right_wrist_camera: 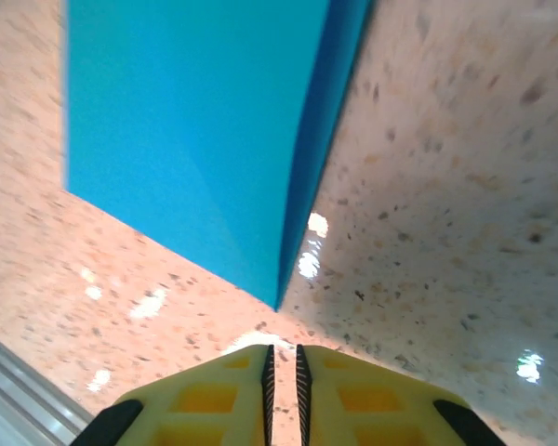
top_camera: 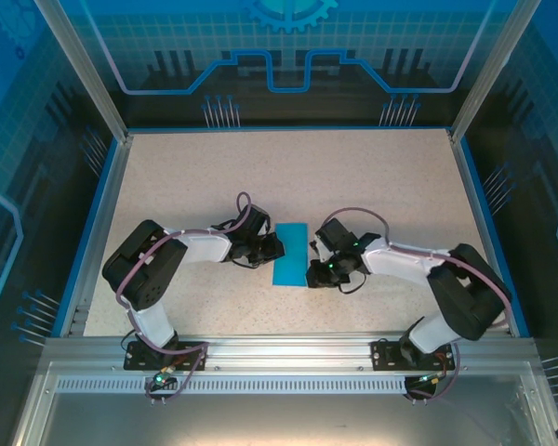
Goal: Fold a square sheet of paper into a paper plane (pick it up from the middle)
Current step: Fold the triangle a second time at the center of the table, then turn over the paper at the center of the table.
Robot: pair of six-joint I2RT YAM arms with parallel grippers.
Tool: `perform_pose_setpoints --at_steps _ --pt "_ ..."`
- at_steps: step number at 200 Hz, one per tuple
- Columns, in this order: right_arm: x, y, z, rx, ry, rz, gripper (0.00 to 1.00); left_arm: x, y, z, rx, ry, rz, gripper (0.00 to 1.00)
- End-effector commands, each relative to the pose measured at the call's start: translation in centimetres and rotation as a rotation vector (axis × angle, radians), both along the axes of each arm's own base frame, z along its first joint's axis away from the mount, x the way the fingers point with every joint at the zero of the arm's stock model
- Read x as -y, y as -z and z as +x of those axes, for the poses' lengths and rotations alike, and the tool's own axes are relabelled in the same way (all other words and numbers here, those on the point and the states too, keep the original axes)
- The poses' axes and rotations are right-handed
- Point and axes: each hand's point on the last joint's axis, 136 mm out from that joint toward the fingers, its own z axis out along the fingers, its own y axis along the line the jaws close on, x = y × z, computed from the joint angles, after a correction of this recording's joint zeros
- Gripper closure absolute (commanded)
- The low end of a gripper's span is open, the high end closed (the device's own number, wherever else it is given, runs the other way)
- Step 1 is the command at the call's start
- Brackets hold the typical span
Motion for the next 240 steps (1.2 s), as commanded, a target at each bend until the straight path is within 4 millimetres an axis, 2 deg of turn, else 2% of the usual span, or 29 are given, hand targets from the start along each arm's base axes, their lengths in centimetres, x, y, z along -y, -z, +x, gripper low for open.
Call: perform_pose_setpoints --at_steps 1,16,30,59,88,102,130,136,154,199,240 --pt "0.2 -2.9 2.9 0.114 0.085 0.059 0.78 0.9 -1.6 -0.5 -0.002 0.028 -0.032 0.81" --pt "0.2 -4.0 4.7 0.177 0.124 0.078 0.74 2.0 -3.4 -0.3 0.022 0.042 -0.112 0.76" --pt "0.1 -4.5 5.8 0.203 0.141 0.083 0.71 2.6 -4.2 -0.3 0.028 0.044 -0.157 0.72" --pt "-1.0 -4.5 7.2 0.206 0.126 0.105 0.71 2.1 -4.0 -1.0 0.017 0.014 -0.157 0.67" --pt "-2.7 -4.6 7.5 0.181 0.078 0.159 0.76 1.6 -3.3 -1.7 -0.004 -0.007 -0.163 0.68" --pt "-3.0 -4.3 7.4 0.174 0.060 0.162 0.76 1.8 -3.0 -2.1 -0.014 -0.004 -0.166 0.70" --pt "-2.9 -2.5 7.0 0.126 0.052 0.136 0.78 2.0 -2.7 -2.4 -0.025 0.004 -0.162 0.73" --pt "-3.3 -3.0 7.7 0.140 0.053 0.144 0.79 2.0 -2.8 -2.4 -0.026 0.002 -0.161 0.73" --pt "-2.9 -1.9 8.1 0.125 0.070 0.108 0.80 1.9 -2.8 -2.5 -0.027 -0.003 -0.157 0.73" --pt "-1.3 0.4 9.2 0.098 0.130 0.063 0.80 1.3 -2.4 -3.5 -0.058 -0.029 -0.155 0.64" --pt "-1.4 1.3 9.2 0.071 0.136 0.078 0.80 1.5 -1.9 -3.5 -0.069 -0.035 -0.160 0.57"
